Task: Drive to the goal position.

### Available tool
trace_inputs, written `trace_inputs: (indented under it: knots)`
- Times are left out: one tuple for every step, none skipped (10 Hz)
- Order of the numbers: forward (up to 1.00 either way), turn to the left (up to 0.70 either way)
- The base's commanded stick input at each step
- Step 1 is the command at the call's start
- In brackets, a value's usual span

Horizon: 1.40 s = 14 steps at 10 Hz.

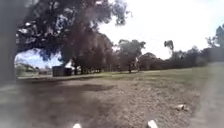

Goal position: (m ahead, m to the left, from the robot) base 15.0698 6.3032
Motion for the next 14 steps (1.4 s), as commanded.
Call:
trace_inputs:
  knots:
    - [0.7,0.0]
    - [0.7,0.0]
    - [0.7,0.0]
    - [0.7,0.0]
    - [0.7,0.0]
    - [0.7,0.0]
    - [0.7,0.0]
    - [0.7,0.0]
    - [0.7,0.0]
    - [0.7,0.0]
    - [0.7,0.0]
    - [0.7,0.0]
    - [0.7,0.0]
    - [0.7,0.0]
